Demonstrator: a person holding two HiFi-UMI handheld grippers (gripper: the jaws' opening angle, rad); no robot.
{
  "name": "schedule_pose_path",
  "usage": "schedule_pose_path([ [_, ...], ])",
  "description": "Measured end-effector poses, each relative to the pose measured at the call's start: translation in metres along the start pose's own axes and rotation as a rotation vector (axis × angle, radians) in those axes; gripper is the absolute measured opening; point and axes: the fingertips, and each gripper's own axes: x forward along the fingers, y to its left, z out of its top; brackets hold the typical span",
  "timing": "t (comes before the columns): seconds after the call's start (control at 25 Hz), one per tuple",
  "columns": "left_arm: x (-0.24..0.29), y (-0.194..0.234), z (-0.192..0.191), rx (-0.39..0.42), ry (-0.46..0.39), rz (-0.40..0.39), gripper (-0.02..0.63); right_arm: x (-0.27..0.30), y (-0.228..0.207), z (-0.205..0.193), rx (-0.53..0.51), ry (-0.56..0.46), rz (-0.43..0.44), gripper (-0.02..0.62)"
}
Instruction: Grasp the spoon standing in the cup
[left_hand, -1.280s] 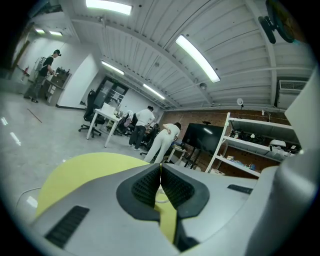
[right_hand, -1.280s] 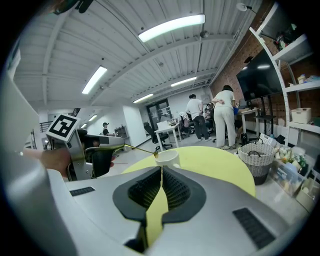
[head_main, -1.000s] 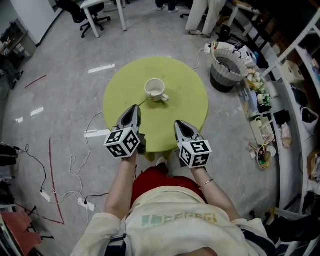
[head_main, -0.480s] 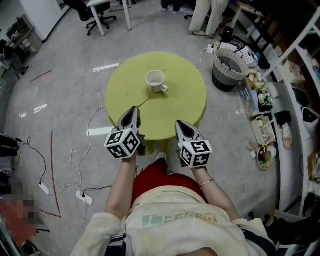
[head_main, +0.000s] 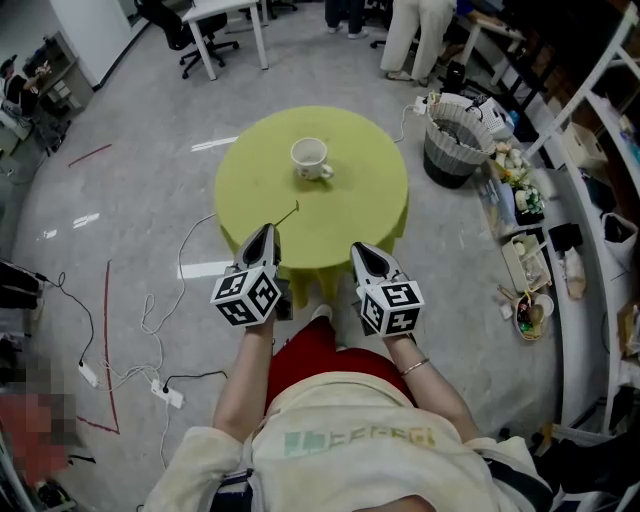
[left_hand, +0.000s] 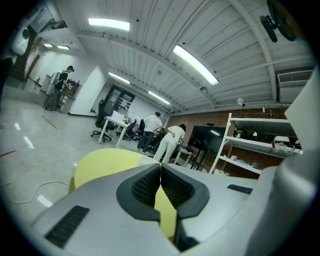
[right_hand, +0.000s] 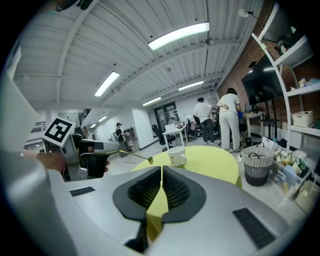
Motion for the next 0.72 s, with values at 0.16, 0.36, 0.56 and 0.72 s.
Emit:
schedule_pose_path([
  [0.16,-0.013,-0.011,-0.008,0.003,0.004,-0.002,0.026,-0.016,0.002,-0.003,-0.007,-0.002,0.001,0.038],
  [0.36,-0.025,-0.023,-0.019,0.01,0.009,-0.007,0.026,-0.033,0.002,-0.009,-0.009,-0.005,0.006,0.038],
  [0.56,-0.039,-0.031,-0.028,0.011,0.018,-0.008,0.026,-0.047,0.006,-0.015,-0.021,0.001,0.014,0.038],
  [0.72,-0.049,-0.034,-0.036,0.017,0.026,0.006,0.026,-0.056,0.009,-0.019,-0.046,0.009,0.02,0.038],
])
